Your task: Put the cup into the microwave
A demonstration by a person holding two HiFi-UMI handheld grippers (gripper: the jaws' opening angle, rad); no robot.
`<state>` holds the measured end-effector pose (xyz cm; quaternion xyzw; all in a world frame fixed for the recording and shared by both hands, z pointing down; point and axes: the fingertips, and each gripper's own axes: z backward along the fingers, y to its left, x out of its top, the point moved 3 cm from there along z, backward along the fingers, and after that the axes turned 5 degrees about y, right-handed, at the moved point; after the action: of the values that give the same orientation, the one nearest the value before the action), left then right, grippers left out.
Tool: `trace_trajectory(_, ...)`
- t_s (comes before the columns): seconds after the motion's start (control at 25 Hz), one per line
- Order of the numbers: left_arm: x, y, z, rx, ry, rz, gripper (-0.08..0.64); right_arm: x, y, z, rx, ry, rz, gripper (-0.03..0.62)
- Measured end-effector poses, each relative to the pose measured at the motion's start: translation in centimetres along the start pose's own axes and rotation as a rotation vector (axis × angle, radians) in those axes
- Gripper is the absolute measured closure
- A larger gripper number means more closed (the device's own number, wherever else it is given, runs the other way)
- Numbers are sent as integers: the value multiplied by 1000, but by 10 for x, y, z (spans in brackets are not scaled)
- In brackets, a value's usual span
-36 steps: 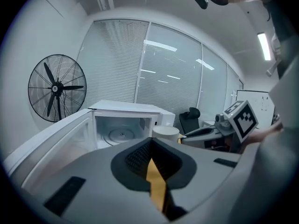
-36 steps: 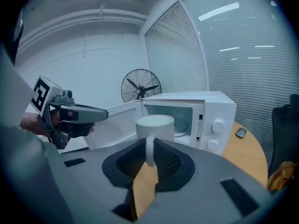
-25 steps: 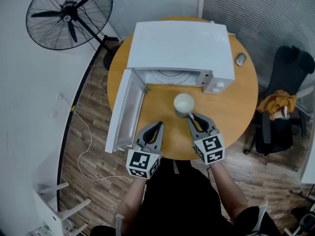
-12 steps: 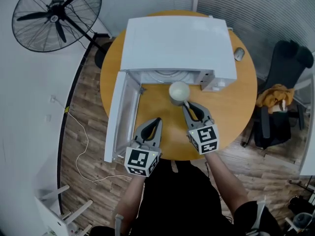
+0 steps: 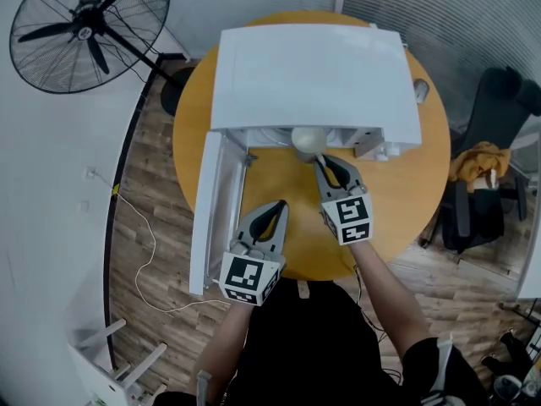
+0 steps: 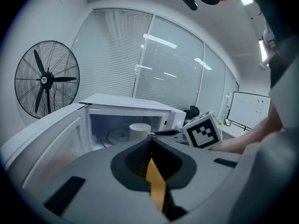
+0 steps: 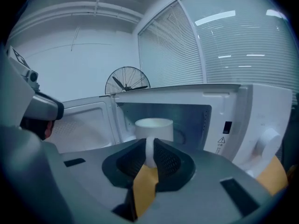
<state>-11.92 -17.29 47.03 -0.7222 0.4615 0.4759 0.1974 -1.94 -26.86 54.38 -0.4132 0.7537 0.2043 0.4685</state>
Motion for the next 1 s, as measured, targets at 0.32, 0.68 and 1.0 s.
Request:
trace_trajectory(0.32, 4, 19, -7, -6, 3, 6, 566, 1, -9, -31, -47, 15, -2, 531)
trace_trajectory(0.68, 4, 25, -7, -9, 4, 12, 566, -2, -17, -48, -78, 28, -21, 531)
trace_trajectory(1.0, 3, 33, -3, 2, 2, 17, 566, -2, -23, -59, -115, 26, -17, 531)
